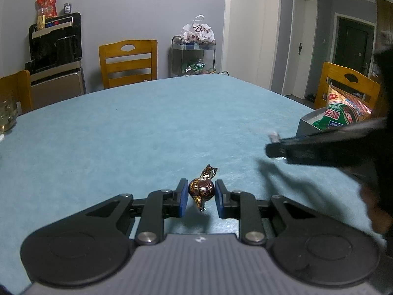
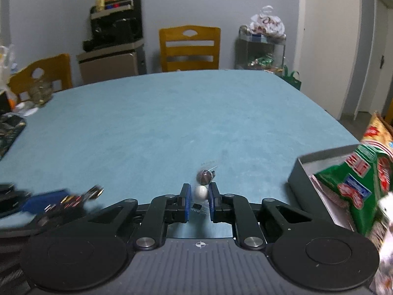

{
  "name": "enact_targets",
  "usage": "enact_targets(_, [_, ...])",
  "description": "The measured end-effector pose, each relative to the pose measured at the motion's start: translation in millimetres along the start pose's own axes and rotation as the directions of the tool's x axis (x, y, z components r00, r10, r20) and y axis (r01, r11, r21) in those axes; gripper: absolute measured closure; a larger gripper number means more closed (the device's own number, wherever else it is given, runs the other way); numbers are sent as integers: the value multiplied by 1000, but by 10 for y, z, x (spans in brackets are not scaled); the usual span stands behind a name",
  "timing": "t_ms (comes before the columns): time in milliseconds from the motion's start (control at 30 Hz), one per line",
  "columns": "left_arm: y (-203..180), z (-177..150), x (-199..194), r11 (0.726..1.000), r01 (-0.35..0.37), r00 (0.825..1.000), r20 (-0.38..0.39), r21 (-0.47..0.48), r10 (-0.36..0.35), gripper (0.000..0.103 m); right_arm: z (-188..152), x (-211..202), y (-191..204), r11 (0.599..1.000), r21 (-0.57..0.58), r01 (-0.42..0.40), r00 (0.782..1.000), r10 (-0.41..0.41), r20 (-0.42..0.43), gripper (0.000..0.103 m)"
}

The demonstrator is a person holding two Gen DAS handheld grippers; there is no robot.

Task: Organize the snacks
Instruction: 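Carry both candies with both tools over the gray box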

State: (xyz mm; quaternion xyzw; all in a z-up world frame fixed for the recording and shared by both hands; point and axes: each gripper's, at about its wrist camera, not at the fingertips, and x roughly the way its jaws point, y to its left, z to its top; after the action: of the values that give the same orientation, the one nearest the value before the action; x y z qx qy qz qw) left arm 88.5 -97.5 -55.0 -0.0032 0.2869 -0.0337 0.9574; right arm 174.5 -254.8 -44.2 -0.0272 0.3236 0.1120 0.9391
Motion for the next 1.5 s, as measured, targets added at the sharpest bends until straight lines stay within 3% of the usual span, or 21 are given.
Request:
enact_targets(200, [-53,-32,-74,1000,-9,1000,29,27,9,82,-138,-435,-151,999,5,-54,998,53,27,87])
enact_targets(367, [-83,-21,-185,1000,-11,998,55,5,11,82,-277,-860,-338,999,-22,-42,996,43,79,87])
enact_targets(533, [-274,37,-323,998,-49,994,99,48,44,82,-381,-1189,-573,999,-37,-34,991,39,126,87])
enact_targets(767, [-649,200,-484,998,14,990,137,58,-22,82,-468,-1379,-880,999,-28,-23,986,28,163,86])
enact_targets(1100, [-1343,553,-405,986,126,979,147,111,-142,82,-514,-1535,-1299,1000,5,20,978,-21,207,86])
enact_targets(1367, [-2127,702,-30,949,241,960,90,203,-264,82,-666,-1499,-1756,992,100,81,981,-98,169,86])
enact_targets(1500, [-2423,693,211,936,276,956,41,219,-292,82,-741,-1456,-1880,991,120,60,987,-76,141,86])
